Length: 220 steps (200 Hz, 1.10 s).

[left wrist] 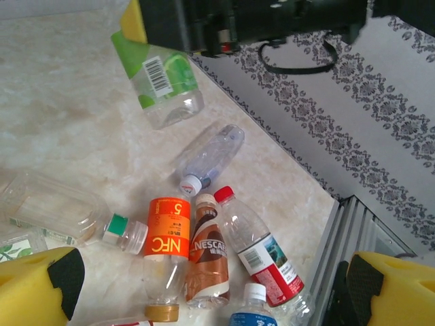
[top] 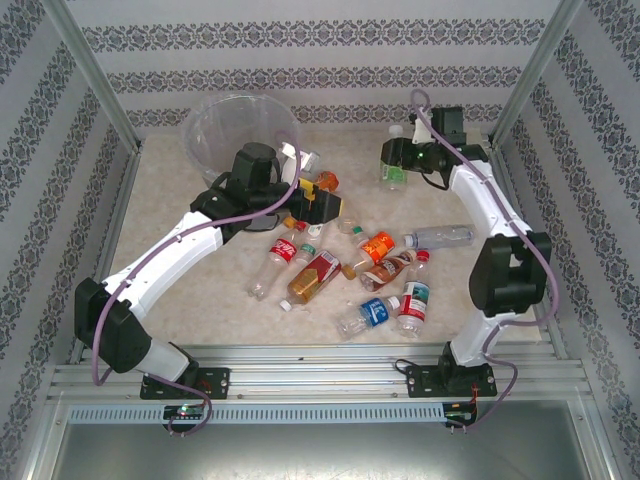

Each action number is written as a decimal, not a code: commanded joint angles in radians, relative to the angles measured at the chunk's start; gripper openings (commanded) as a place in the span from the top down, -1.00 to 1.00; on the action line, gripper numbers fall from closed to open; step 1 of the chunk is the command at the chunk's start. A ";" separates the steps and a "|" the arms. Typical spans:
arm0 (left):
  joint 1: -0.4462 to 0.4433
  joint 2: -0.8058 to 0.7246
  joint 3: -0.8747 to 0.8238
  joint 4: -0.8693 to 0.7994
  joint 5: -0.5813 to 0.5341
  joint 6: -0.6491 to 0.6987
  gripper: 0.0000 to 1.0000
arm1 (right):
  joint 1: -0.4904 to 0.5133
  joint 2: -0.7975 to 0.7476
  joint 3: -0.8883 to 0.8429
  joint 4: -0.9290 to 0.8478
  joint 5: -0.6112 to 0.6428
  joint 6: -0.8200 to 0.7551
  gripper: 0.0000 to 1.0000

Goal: Put the plastic bottles in the bin

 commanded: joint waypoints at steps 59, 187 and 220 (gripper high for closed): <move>-0.014 0.005 -0.030 0.091 -0.055 -0.060 -1.00 | 0.174 -0.212 -0.179 0.194 -0.015 0.348 -0.06; -0.015 0.068 -0.005 0.085 -0.005 -0.108 -1.00 | 0.326 -0.273 -0.197 0.223 0.018 0.394 -0.04; -0.014 0.077 0.008 0.062 -0.010 -0.115 -0.80 | 0.361 -0.296 -0.224 0.236 0.061 0.406 0.00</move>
